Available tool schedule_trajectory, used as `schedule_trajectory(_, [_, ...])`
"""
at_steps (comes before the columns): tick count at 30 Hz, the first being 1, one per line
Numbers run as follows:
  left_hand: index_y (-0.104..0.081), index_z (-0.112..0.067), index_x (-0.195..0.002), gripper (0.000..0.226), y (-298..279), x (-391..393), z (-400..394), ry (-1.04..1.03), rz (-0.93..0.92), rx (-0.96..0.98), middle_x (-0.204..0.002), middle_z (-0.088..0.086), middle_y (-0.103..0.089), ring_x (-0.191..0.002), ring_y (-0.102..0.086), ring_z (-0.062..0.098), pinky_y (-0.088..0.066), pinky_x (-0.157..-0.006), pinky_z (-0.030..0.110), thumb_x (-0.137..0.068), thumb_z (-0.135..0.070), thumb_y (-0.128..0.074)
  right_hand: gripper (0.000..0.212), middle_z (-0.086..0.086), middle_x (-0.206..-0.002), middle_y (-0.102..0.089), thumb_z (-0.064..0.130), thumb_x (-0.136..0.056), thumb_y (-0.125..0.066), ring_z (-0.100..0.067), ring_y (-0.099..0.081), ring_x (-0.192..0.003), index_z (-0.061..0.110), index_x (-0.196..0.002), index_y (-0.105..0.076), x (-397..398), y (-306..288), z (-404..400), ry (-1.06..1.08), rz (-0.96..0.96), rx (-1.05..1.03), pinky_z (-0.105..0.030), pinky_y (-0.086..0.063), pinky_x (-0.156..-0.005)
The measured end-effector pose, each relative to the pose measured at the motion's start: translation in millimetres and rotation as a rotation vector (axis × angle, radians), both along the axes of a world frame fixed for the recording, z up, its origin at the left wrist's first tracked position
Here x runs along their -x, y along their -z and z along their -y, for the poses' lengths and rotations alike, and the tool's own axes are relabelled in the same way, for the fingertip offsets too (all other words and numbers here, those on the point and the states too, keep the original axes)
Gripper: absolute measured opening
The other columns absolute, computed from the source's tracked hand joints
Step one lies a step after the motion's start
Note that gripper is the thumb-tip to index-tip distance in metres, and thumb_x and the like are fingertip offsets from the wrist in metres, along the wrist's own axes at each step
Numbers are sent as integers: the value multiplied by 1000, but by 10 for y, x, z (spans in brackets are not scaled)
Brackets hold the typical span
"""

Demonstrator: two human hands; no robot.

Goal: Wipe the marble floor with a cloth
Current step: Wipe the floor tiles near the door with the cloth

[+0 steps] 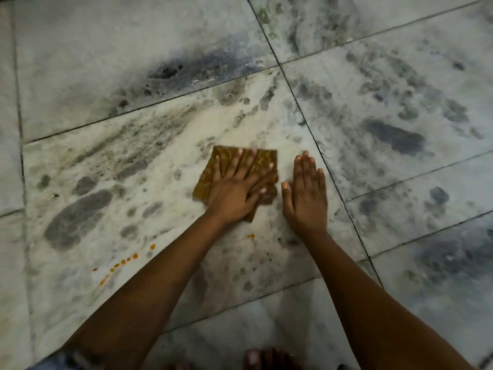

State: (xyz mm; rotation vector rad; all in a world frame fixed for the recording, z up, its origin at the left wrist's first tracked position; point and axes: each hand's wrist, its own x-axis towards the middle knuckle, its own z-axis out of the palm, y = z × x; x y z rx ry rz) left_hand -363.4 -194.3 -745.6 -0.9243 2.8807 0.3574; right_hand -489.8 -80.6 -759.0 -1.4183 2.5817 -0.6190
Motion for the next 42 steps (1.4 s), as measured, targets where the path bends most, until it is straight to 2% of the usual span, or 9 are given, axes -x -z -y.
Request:
schedule_trajectory(4, [-26, -40, -142, 54, 37, -543, -12, 273, -29, 1, -154, 0, -22, -142, -18, 27, -10, -108, 56, -93, -59, -20, 63, -15, -155, -17, 38, -94, -22, -23, -14, -144, 3, -147, -19, 241, 20, -522, 77, -32, -67, -31, -2, -116])
schedule_trajectory(6, [-23, -39, -142, 54, 18, -434, 201, 187, -21, 23, -154, 2, -24, -142, -19, 31, -8, -107, 59, -91, -58, -24, 64, -15, -154, -19, 40, -93, -22, -23, -16, -143, 3, -146, -21, 270, 77, -666, 17, -42, -122, -31, -2, -115])
schedule_trajectory(9, [-13, -44, -145, 54, -62, 151, 394, -103, 38, -45, -159, -1, -6, -145, -1, 28, 1, -110, 63, -94, -56, -26, 64, -15, -154, -21, 41, -93, -24, -23, -19, -143, 5, -146, -23, 267, 110, -701, -9, -59, -155, -32, -6, -114])
schedule_trajectory(12, [-17, -43, -146, 52, -88, 741, 273, -169, 71, -85, -159, -3, 2, -145, 7, 27, 6, -109, 62, -96, -54, -28, 65, -13, -155, -19, 42, -93, -24, -21, -16, -143, 7, -147, -21, 283, 86, -699, -9, -54, -169, -32, -5, -115])
schedule_trajectory(15, [-20, -44, -145, 51, -28, 769, -173, 8, 58, -25, -159, 0, -4, -146, 2, 26, 5, -109, 61, -95, -54, -26, 63, -13, -154, -22, 40, -93, -26, -22, -19, -143, 7, -147, -24, 289, 88, -702, -10, -55, -169, -32, -7, -115])
schedule_trajectory(21, [-22, -39, -144, 55, 38, -411, -456, 296, 10, 21, -156, 3, -21, -143, -16, 28, -12, -105, 65, -92, -57, -24, 63, -12, -156, -17, 39, -93, -23, -20, -14, -144, 7, -148, -19, 275, 98, -696, -13, -47, -169, -33, -3, -116])
schedule_trajectory(29, [-7, -44, -146, 53, -47, 347, -324, -254, 59, -25, -159, -1, 5, -145, 9, 26, 6, -109, 62, -97, -52, -25, 66, -13, -156, -15, 41, -92, -17, -23, -13, -145, 6, -148, -17, 275, 65, -664, -19, -69, -192, -31, 1, -115])
schedule_trajectory(36, [-25, -39, -144, 54, 45, -472, -1511, -149, -38, 14, -156, 3, -20, -143, -13, 25, -8, -108, 61, -92, -51, -30, 66, -14, -157, -10, 42, -93, -15, -20, -8, -145, 5, -148, -12, 130, 32, -637, -76, -32, -176, -30, 0, -116])
schedule_trajectory(42, [-21, -38, -146, 55, 9, -192, -669, -197, 9, 6, -158, 0, -11, -145, -6, 24, 3, -111, 54, -94, -53, -29, 63, -12, -155, -17, 40, -95, -20, -21, -14, -144, 7, -148, -19, -21, 67, -682, -201, -56, -199, -32, -2, -115])
